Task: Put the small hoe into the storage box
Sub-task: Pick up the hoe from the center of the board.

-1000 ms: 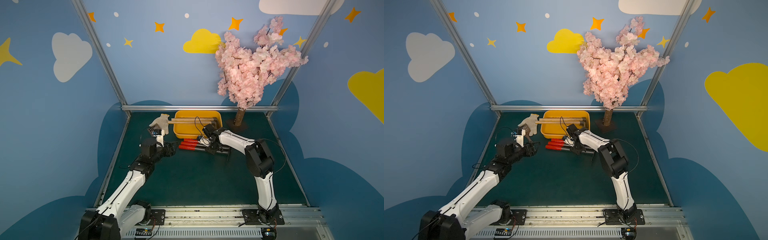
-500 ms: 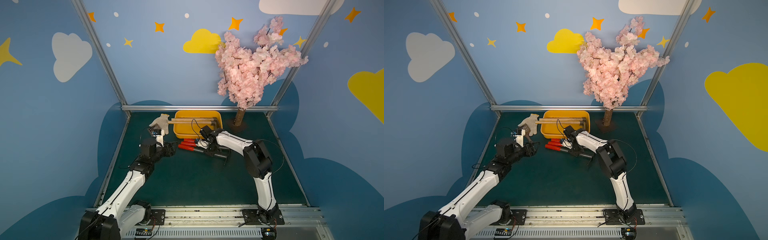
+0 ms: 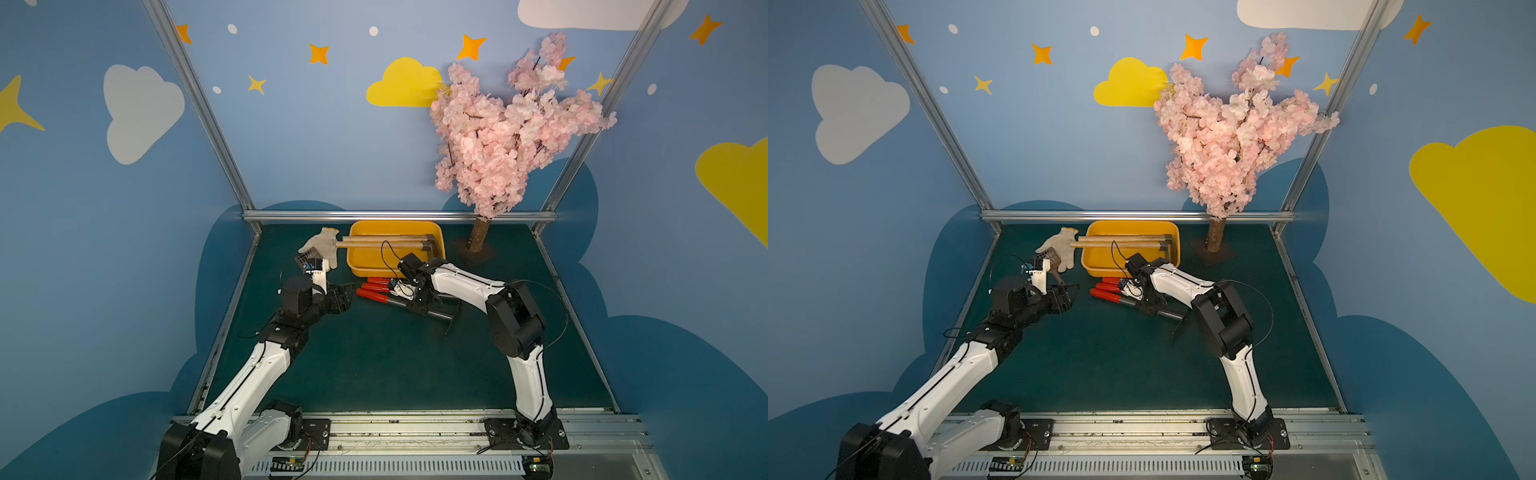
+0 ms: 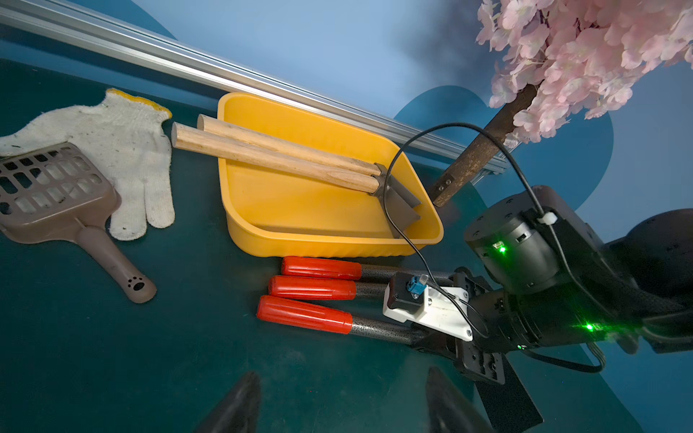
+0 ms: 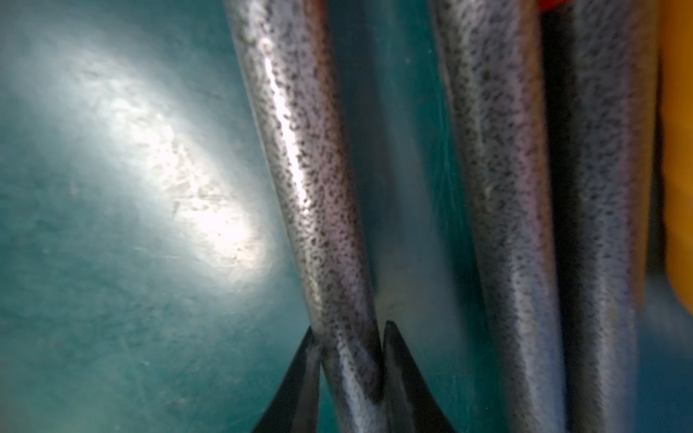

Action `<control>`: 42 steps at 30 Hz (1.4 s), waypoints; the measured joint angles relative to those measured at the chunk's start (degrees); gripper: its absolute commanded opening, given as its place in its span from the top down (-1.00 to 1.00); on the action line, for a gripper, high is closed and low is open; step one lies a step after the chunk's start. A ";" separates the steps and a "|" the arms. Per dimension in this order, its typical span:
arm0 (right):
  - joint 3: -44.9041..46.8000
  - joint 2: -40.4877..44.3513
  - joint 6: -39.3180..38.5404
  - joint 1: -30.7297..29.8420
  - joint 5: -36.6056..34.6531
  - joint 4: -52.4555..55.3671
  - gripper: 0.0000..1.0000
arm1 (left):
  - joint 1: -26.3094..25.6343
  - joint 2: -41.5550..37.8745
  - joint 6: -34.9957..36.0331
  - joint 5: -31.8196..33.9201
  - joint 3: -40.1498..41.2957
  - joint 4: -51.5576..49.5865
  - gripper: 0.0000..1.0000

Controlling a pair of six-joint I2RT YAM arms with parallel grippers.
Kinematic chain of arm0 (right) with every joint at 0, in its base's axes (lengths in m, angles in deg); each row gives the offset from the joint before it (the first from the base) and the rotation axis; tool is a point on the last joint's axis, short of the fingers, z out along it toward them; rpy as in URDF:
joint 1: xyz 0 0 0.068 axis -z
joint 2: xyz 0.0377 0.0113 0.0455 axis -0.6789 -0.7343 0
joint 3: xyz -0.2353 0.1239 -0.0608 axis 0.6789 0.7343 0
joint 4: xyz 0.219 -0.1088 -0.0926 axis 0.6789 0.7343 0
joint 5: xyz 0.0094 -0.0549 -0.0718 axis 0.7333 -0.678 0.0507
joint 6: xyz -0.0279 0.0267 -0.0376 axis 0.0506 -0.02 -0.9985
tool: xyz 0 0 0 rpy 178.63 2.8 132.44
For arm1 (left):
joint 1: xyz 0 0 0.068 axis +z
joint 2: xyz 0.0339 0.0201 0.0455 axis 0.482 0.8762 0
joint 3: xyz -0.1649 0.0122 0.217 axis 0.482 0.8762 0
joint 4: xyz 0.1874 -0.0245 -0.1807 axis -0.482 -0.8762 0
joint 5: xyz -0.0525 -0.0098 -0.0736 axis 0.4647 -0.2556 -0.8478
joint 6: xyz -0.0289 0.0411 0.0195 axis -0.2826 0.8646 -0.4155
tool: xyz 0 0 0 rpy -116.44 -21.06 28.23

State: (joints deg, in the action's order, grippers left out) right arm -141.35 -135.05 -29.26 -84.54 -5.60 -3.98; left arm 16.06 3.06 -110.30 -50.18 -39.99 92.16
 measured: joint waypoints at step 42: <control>4.76 13.86 3.17 -4.90 1.97 1.49 1.00 | -0.96 10.47 -8.92 -9.88 3.65 14.47 -0.45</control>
State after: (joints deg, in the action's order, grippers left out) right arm -136.59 -121.19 -26.09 -89.43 -3.63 -2.49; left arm 15.10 13.53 -119.22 -60.06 -36.34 106.63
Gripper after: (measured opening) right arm 0.244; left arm 0.721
